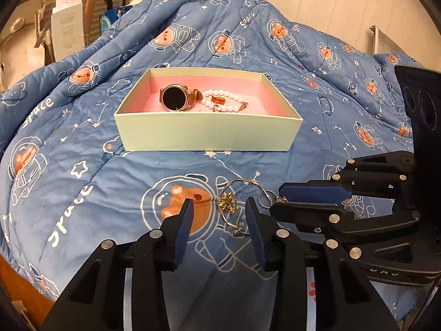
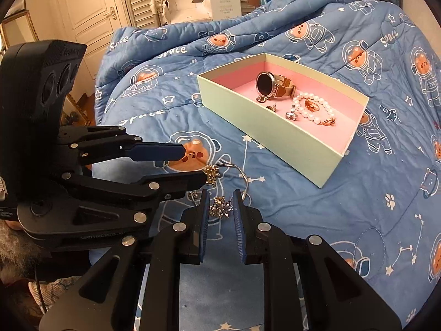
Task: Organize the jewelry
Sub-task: 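Move both open grippers to the gold charm cluster on the comforter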
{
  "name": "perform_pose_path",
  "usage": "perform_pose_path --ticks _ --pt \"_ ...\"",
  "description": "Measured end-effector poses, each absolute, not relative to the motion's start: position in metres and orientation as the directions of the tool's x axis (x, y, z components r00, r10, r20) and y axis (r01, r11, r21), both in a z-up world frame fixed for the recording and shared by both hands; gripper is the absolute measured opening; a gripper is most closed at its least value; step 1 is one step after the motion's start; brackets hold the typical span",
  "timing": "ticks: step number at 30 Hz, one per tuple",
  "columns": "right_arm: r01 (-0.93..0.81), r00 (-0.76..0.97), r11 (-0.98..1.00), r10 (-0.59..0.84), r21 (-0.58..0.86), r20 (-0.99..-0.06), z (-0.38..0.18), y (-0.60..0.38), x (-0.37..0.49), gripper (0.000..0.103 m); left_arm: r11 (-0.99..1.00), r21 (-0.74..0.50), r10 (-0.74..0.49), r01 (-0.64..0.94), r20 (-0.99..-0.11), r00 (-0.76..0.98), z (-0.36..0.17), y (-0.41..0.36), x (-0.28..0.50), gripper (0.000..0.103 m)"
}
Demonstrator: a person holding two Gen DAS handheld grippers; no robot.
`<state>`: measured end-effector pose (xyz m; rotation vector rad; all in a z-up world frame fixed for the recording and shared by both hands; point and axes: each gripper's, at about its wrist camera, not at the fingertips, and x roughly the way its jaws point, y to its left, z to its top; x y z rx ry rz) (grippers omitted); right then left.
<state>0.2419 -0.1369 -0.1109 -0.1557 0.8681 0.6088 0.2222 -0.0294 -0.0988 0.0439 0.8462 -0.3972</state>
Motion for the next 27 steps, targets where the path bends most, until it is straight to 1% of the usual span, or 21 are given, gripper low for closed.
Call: perform_pose_path --ticks 5,11,19,27 --pt "-0.529 0.496 0.840 0.423 0.123 -0.758 -0.112 -0.147 0.244 0.018 0.917 -0.093 -0.322 0.388 -0.748 0.581 -0.103 -0.044 0.231 0.033" --pt "-0.506 0.491 0.852 0.413 0.135 -0.767 -0.117 -0.152 0.245 0.018 0.916 -0.067 -0.304 0.396 -0.760 0.575 -0.110 -0.051 0.232 0.017" --pt "-0.495 0.483 0.855 0.418 0.154 -0.770 -0.121 -0.155 0.244 0.018 0.916 -0.085 -0.316 0.391 -0.755 0.575 -0.108 -0.048 0.229 0.016" --pt "-0.494 0.475 0.854 0.422 0.163 -0.772 -0.122 -0.156 0.241 0.018 0.911 -0.182 -0.374 0.371 -0.744 0.554 -0.104 -0.036 0.222 0.016"
